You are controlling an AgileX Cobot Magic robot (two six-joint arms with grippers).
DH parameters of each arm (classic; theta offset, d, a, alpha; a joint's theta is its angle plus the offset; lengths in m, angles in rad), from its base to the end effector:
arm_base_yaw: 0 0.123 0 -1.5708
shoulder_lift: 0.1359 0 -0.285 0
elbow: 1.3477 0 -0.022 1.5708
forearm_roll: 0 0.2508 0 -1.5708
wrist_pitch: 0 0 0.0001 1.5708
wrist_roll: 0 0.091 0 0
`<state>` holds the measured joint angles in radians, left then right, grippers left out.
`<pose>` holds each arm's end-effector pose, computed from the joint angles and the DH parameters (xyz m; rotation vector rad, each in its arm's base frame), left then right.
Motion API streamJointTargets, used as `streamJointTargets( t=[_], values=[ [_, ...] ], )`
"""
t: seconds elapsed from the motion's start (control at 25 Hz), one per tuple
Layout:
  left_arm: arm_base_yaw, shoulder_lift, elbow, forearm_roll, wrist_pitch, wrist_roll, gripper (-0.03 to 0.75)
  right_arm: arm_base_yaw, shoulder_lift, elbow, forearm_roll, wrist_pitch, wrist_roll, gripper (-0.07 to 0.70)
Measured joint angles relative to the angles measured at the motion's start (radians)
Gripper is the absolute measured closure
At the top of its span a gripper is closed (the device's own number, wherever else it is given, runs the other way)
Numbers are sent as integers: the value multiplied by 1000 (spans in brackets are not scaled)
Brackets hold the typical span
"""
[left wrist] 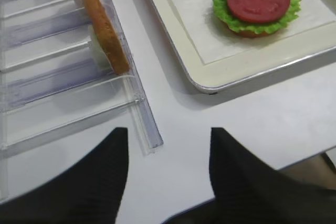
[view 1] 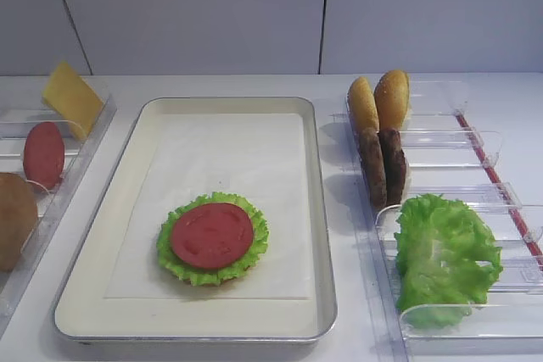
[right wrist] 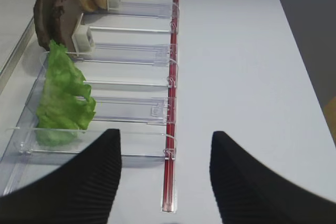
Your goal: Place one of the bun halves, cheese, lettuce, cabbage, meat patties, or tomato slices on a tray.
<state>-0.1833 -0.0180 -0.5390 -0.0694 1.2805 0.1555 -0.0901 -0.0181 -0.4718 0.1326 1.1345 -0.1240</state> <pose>-0.0234 -0.0018 0.2707 0.3869 2.1724 -0.0999 -0.0071 0.0116 0.2642 -0.0473 2.1200 0.0340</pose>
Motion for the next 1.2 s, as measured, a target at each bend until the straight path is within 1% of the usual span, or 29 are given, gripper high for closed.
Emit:
streamJointTargets(
  t=[0.08,0.16,0.28,0.52,0.84,0.96,1.08,1.2],
  values=[
    [0,0,9,-15,-2,44,388,0,0,0,0,0,0,217],
    [0,0,28,-29,-48,57,399,0,0,0,0,0,0,217],
    [0,0,43,-41,-75,66,420,0,0,0,0,0,0,217],
    [0,0,45,-32,-82,40,447,0,0,0,0,0,0,217],
    [2,0,45,-22,-86,22,448,0,0,0,0,0,-2,217],
    [38,0,45,-21,-86,22,448,0,0,0,2,0,-2,217],
    [111,0,45,-21,-88,22,448,0,0,0,2,0,-2,217],
    [147,0,45,-19,-88,22,448,0,0,0,2,0,-2,217]
  ],
)
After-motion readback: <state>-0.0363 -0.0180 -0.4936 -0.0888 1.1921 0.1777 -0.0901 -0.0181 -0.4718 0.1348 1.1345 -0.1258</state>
